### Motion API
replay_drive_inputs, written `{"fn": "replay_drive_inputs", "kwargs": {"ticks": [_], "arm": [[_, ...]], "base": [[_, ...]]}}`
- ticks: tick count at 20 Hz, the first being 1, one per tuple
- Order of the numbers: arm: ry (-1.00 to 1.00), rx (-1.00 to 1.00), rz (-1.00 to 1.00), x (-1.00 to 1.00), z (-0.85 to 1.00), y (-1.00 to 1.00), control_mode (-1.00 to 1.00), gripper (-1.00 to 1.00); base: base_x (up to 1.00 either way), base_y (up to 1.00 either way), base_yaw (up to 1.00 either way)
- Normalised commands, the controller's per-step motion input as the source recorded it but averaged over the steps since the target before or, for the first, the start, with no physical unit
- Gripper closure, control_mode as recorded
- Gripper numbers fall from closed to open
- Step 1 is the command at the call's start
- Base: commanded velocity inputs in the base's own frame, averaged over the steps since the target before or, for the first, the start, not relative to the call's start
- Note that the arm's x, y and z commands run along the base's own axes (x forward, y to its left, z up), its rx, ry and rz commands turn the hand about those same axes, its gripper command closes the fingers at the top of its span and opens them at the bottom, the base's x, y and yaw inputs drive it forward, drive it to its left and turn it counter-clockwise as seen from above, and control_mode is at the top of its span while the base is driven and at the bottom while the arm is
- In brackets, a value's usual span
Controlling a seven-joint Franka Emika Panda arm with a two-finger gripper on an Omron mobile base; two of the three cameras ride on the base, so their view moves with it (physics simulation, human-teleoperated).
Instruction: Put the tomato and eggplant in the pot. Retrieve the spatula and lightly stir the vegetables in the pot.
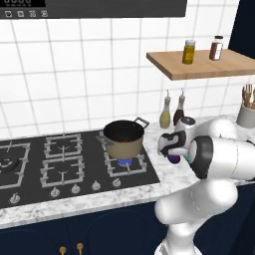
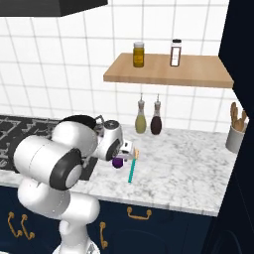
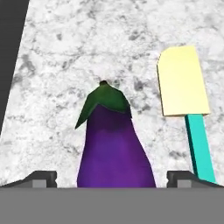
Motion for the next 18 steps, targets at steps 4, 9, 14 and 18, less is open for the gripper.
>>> {"fn": "replay_drive_inputs", "kwargs": {"ticks": [4,9,14,18], "arm": [[0.0,0.0,0.0,-0.04,-0.48,0.0,-1.0,1.0],[-0.11,0.0,0.0,-0.25,0.1,0.0,-1.0,1.0],[-0.32,0.0,0.0,-0.54,0.99,0.01,-1.0,1.0],[-0.16,0.0,0.0,-0.27,1.0,0.04,-1.0,1.0]], "base": [[0.0,0.0,0.0],[0.0,0.0,0.0],[0.0,0.0,0.0],[0.0,0.0,0.0]]}}
